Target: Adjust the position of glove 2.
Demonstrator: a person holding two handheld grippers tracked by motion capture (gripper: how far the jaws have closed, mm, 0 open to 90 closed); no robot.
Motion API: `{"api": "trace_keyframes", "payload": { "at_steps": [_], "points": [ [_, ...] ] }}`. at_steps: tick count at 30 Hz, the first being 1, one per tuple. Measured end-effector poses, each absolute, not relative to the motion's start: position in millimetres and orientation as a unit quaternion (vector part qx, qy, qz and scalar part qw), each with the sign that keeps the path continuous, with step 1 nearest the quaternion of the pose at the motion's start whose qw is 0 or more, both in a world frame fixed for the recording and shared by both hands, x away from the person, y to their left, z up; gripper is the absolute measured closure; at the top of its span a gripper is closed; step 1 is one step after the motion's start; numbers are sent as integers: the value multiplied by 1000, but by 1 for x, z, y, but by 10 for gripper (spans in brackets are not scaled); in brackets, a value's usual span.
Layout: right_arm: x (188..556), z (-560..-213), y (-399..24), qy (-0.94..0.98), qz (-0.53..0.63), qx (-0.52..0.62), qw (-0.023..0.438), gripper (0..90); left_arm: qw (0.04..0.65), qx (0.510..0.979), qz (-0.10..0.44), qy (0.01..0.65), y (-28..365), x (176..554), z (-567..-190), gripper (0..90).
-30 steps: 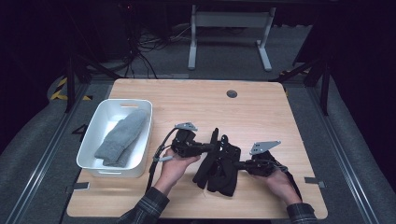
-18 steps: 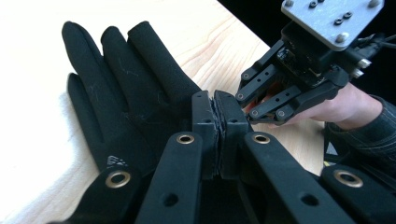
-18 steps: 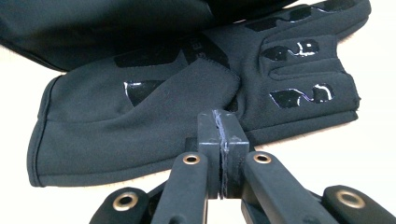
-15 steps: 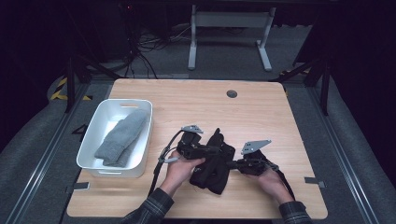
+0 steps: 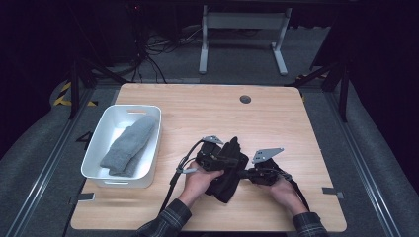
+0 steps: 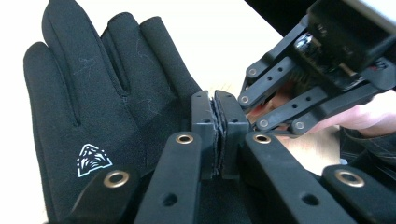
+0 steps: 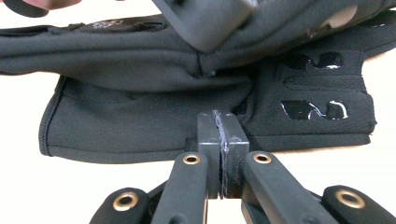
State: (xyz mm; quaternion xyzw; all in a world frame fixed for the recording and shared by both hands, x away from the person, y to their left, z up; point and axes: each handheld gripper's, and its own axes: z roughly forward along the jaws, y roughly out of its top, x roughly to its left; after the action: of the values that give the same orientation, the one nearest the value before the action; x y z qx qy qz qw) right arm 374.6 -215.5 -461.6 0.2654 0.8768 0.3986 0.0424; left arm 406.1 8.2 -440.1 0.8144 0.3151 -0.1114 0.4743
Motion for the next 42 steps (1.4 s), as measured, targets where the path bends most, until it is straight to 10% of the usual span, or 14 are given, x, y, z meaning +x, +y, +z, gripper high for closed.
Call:
{"api": "trace_keyframes", "payload": {
  "at_steps": [8,16,20,42],
  "points": [
    [376,-450,-249,859,408,297,81,870,478,820,-99,298,8,400,-432,851],
    [384,-453,-289,831,391,368,147,420,442,851,-93,268,-1,385,-437,899],
    [389,-456,-302,820,377,397,167,345,428,859,-102,263,-7,381,-446,899],
    [397,-467,-307,810,346,429,202,185,349,904,-50,242,19,371,-445,899]
  ]
}}
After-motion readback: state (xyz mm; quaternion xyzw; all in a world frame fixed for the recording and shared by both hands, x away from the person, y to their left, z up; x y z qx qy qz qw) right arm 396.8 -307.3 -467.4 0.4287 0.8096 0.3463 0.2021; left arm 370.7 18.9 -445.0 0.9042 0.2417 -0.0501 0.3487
